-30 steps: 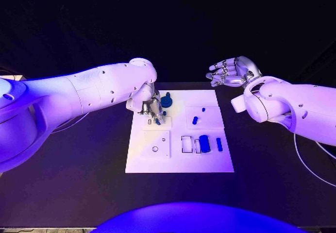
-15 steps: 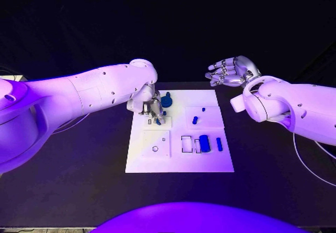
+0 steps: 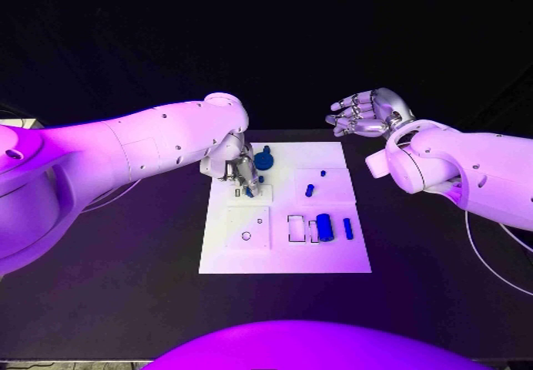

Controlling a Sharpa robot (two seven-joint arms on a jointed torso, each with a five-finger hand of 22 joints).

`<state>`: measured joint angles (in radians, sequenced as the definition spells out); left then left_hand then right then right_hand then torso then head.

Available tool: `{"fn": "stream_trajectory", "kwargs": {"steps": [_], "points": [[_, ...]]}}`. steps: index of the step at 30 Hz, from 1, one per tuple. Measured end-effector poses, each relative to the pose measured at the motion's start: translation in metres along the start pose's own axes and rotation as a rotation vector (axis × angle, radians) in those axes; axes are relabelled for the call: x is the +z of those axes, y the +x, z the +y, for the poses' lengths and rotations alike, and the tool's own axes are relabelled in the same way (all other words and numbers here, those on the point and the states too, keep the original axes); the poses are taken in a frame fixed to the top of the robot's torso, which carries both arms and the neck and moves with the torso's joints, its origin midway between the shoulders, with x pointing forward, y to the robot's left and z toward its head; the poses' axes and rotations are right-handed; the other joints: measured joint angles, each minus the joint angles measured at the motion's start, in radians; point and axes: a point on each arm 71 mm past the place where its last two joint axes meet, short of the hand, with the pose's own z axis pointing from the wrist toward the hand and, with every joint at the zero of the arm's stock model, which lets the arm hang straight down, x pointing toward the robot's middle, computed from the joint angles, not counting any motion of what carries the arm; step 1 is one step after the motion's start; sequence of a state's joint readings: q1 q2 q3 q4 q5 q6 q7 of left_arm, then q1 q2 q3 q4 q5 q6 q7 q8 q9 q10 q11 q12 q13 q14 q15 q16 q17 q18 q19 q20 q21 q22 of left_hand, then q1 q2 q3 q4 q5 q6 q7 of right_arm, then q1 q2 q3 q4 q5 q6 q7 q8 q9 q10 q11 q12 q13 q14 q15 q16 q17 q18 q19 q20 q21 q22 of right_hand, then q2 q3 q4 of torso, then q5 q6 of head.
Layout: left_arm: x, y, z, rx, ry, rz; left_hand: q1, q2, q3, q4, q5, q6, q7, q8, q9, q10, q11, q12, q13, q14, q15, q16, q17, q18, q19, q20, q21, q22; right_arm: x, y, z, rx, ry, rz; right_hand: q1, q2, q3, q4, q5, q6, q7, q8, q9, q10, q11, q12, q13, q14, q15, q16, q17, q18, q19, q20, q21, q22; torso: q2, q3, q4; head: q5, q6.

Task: Assemble the parts on the task board

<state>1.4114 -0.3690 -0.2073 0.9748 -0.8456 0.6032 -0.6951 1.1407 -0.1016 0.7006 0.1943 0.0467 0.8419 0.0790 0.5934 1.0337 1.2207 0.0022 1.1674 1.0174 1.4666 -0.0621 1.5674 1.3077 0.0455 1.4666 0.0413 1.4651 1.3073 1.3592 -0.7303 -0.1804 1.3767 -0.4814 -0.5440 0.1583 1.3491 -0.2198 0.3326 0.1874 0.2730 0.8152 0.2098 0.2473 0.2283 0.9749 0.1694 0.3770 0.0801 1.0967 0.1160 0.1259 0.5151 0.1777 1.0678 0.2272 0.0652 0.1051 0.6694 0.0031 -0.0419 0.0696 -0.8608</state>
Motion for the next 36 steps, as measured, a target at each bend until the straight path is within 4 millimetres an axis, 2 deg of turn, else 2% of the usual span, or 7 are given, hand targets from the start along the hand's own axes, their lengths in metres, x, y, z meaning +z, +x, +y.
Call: {"fn": "stream_trajectory", "kwargs": {"steps": [24,36], "points": [[0.0,-0.0008,0.0052,-0.017,-0.005,-0.027,-0.005,0.005,0.0,0.0,-0.001,0.003,-0.002,0.003,0.007,0.007,0.0,0.005,0.002,0.0,0.0,0.0,0.0,0.0,0.0,0.0,0.0,0.0,0.0004,0.0002,0.0001,-0.001,-0.001,0.0,0.0,0.0,0.004,-0.004,0.0,0.0,0.0,0.0,-0.001,0.0,0.0,0.004,-0.003,0.0,0.0,0.0,-0.002,0.0,0.0,0.0,0.0,-0.003,-0.001,0.0014,-0.0007,0.0,-0.003],[0.0001,-0.0001,0.0048,-0.018,-0.004,-0.035,-0.013,-0.003,0.0,0.0,-0.001,0.002,-0.002,0.003,0.007,0.007,0.0,0.005,0.002,0.0,0.0,0.0,0.0,0.0,0.0,0.0,0.0,0.0,0.0005,0.0004,0.0001,-0.001,-0.001,0.001,0.0,0.0,0.004,-0.004,0.0,0.0,0.0,0.0,-0.001,0.0,0.0,0.004,-0.003,0.0,0.0,0.0,-0.002,0.0,0.0,0.0,0.0,-0.004,-0.001,0.001,0.0,0.002,-0.003]]}}
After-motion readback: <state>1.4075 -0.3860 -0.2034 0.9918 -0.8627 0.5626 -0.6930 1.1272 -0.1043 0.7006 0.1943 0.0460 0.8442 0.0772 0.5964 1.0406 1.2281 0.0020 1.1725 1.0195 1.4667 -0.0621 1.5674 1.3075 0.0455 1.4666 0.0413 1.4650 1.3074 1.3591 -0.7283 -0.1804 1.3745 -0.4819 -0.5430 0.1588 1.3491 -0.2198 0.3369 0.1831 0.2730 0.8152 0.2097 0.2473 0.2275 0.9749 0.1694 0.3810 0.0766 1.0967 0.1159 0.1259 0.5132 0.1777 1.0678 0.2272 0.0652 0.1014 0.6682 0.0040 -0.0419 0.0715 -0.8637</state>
